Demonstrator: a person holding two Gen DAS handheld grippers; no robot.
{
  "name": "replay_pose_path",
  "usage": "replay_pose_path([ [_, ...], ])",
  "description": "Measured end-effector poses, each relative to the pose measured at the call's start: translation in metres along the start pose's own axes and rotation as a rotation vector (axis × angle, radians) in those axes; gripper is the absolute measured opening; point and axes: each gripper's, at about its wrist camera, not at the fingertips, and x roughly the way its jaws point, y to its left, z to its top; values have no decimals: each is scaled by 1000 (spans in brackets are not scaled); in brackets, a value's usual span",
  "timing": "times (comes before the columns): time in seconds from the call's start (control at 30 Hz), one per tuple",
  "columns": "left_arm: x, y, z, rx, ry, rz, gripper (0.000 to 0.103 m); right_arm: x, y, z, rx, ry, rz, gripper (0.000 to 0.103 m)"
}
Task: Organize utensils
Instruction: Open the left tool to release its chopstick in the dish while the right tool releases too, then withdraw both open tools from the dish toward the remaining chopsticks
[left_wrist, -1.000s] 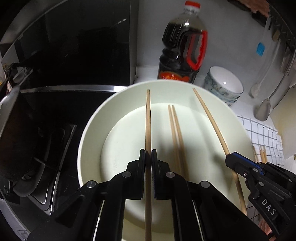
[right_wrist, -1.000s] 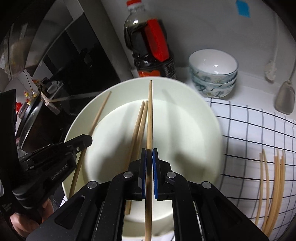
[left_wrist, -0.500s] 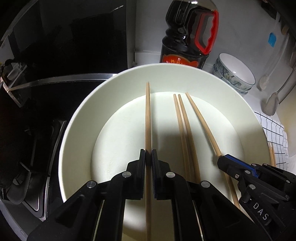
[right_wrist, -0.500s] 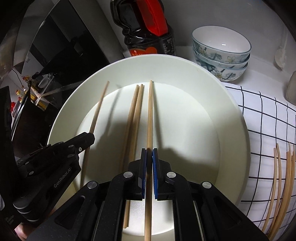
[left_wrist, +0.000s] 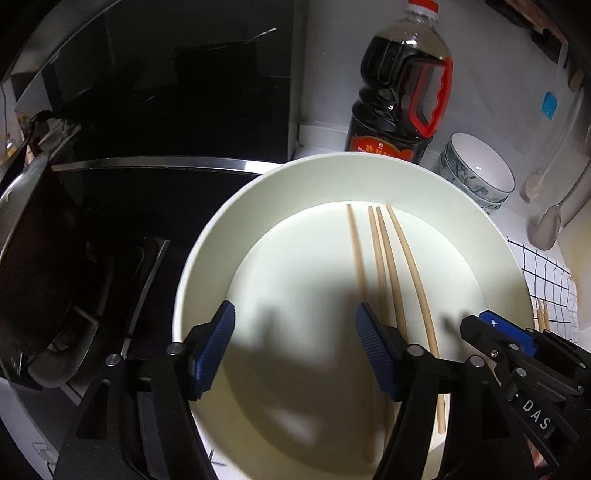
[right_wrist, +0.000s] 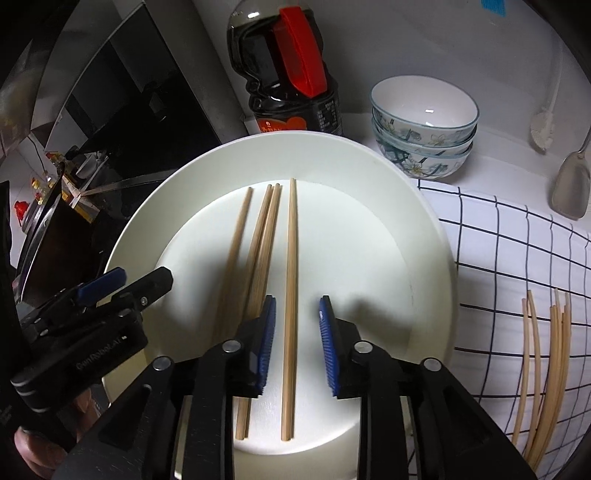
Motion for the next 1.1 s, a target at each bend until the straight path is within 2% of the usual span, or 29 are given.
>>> replay_pose_path([
  [0.13,-12,4,-5,-7,7,-2,79,-12,-3,-6,6,-22,-12,31],
  [0.4,-34,5,-21,-41,11,11,85,-35,-3,-16,-10,-43,-6,45],
  [0.63,-59,0,-33,-47,-3,15,91,-54,-1,-27,-41,-46,5,51],
  [0.87,-77,-7,-45,-40,-9,29,93,-80,-8,-42,-59,-68,1,57],
  [1.1,-91,-25,-58,-25,-12,-2,93,-100,-28,-64,-39,-69,-16,59],
])
